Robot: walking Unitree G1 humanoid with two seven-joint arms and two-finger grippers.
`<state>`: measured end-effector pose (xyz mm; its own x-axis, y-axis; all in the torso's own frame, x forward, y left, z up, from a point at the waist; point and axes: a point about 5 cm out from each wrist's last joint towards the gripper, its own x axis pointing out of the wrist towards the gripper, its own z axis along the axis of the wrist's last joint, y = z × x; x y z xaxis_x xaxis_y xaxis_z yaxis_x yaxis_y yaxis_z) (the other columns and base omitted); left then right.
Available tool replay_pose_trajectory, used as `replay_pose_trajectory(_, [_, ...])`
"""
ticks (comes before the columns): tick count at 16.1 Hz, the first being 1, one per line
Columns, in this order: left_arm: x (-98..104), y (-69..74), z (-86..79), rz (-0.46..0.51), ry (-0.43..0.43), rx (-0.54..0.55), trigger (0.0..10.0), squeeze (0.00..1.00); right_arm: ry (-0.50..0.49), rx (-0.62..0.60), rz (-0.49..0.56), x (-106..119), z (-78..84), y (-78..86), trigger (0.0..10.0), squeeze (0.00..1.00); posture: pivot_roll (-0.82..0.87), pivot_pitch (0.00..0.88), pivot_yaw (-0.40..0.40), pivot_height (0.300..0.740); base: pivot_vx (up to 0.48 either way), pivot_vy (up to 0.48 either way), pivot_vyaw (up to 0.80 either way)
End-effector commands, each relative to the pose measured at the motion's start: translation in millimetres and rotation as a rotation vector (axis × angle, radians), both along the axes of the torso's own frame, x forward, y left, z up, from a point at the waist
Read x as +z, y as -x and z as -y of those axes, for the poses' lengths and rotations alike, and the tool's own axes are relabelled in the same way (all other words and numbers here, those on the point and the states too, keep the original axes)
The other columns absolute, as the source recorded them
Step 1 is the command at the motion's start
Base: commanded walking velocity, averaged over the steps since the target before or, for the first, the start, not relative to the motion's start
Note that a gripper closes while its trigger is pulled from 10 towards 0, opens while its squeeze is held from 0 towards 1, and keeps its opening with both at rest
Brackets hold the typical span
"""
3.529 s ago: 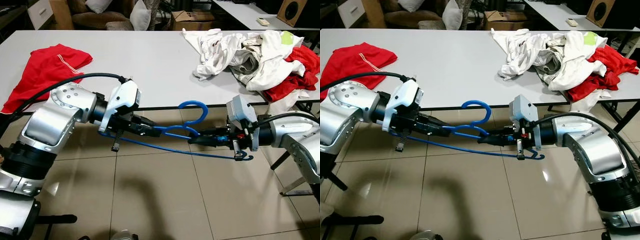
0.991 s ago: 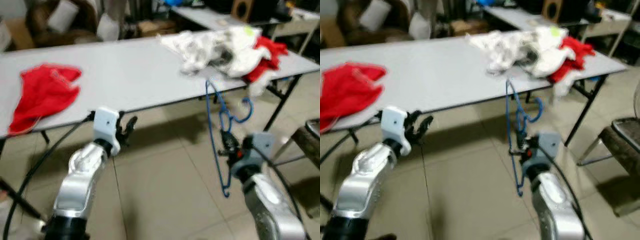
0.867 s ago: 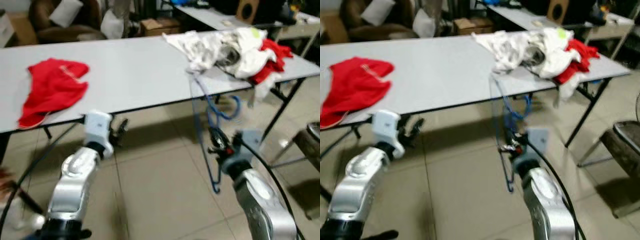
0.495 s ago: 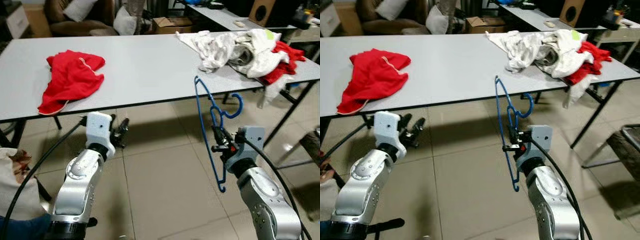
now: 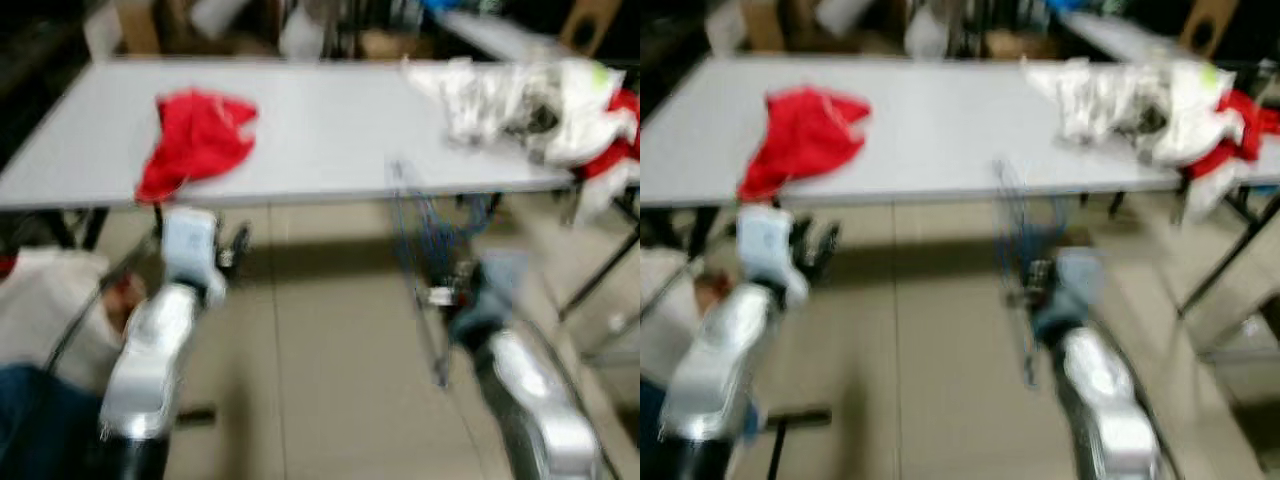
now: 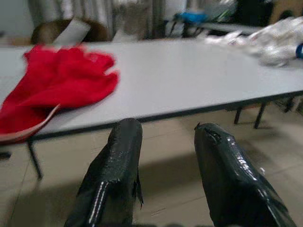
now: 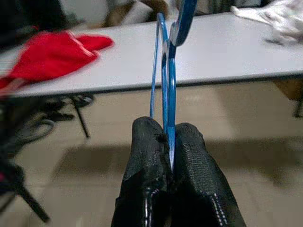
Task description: Hang hanger
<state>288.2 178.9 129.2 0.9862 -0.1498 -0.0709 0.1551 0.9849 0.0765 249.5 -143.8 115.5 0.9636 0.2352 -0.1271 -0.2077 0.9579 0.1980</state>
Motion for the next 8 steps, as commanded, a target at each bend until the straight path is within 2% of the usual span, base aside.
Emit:
replay_pose_trajectory(1, [7.7,-6.8,7.9,0.016,0.013,-0.023,10.0,0.22,0.022,-0.02,0.021,5.2,8.1,-3.2,10.0,0.0,-0.14,0.0,-0.017,0.74,0.296,0.0,0.0])
replay_pose_trajectory(2, [8.9,-7.7,9.5,0.012,0.013,-0.029,10.0,0.51,0.022,-0.025,0.024,6.3,9.9,-3.9,10.0,0.0,-0.13,0.0,-0.019,0.74,0.296,0.0,0.0])
replay_pose_trajectory(3, [10.1,-5.7,12.3,0.014,0.034,-0.058,10.0,0.88,0.02,-0.028,0.024,5.6,11.6,-3.6,10.0,0.0,-0.13,0.0,-0.02,0.74,0.307,0.0,0.0])
replay_pose_trajectory(4, [9.4,-4.6,12.5,0.014,0.029,-0.064,10.0,0.96,0.022,-0.028,0.022,4.6,11.4,-3.3,10.0,0.0,-0.13,0.0,-0.021,0.74,0.352,0.0,0.0])
replay_pose_trajectory(5, [7.6,-4.0,11.9,0.013,0.018,-0.061,10.0,0.92,0.024,-0.027,0.02,3.4,10.7,-3.0,10.0,0.0,-0.13,0.0,-0.023,0.74,0.352,0.0,0.0])
replay_pose_trajectory(8, [11.2,-10.9,14.4,0.023,0.028,-0.052,10.0,0.91,0.039,-0.012,0.031,6.7,9.6,-6.9,10.0,0.0,-0.13,0.0,-0.019,0.74,0.345,0.0,0.0])
